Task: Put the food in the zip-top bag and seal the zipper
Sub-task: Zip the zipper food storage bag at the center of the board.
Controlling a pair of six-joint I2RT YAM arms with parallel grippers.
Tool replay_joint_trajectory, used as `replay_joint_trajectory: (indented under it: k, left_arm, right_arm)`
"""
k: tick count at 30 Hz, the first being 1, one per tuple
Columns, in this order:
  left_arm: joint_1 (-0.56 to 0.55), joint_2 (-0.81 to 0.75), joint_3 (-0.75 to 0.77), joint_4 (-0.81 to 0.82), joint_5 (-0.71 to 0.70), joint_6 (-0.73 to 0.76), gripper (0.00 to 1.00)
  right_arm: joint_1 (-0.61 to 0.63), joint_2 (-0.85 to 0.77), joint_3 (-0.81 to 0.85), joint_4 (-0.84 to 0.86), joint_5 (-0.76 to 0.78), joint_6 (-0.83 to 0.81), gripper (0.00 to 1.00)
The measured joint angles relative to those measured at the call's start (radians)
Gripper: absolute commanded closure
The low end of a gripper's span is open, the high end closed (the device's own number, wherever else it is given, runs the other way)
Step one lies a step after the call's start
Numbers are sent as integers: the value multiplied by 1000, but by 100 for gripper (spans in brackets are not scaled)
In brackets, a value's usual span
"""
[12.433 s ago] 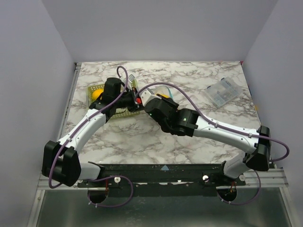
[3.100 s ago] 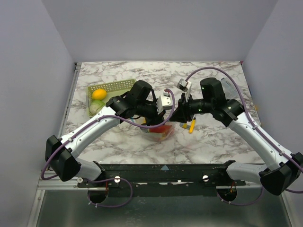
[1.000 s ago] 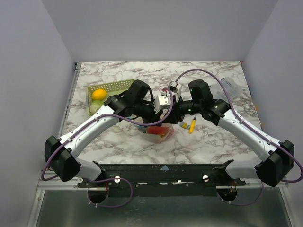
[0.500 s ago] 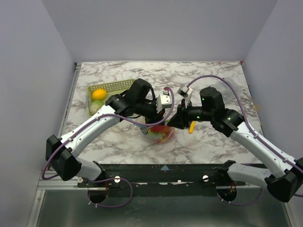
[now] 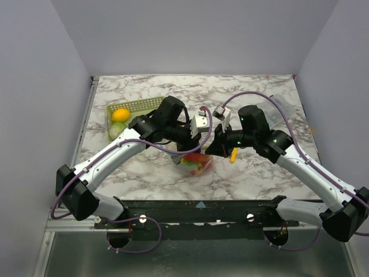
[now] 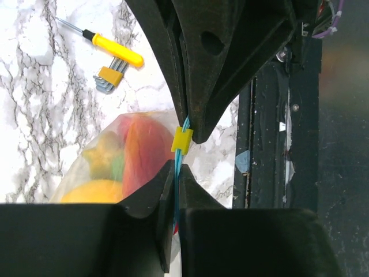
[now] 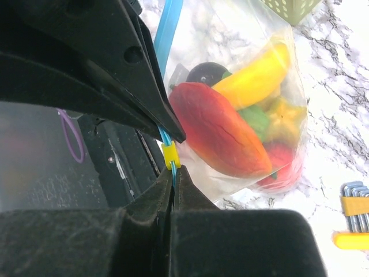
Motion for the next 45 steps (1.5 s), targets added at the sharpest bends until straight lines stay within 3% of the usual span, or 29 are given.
replay_joint_trajectory:
  k: [3, 8, 14, 17, 21, 29, 34, 45]
  left_arm:
    - [0, 0, 0, 1, 2, 3, 60]
    - [-3, -3, 1, 5, 23, -15, 58]
    - [-4, -2, 40, 5, 51, -45, 73]
    - [-4, 24, 88, -5, 59, -55, 75]
    - [-4, 58, 109, -10, 73, -70, 88]
    - [-3, 65, 124, -31, 94, -69, 84]
    - [-2, 65, 124, -39, 98, -63, 99]
    - [2, 94, 143, -68, 98, -60, 100]
  right_arm:
    - [0, 10, 4, 0, 2, -7, 100]
    - [0, 16, 4, 7, -1, -19, 100]
    - [0, 15, 4, 16, -26, -39, 100]
    - [0, 15, 3, 16, -33, -48, 100]
    - [0, 11, 3, 13, -33, -60, 100]
    - [0, -4, 1, 4, -31, -63, 100]
    - [0, -4, 0, 6, -32, -61, 100]
    - [2, -20, -40, 53, 10, 9, 100]
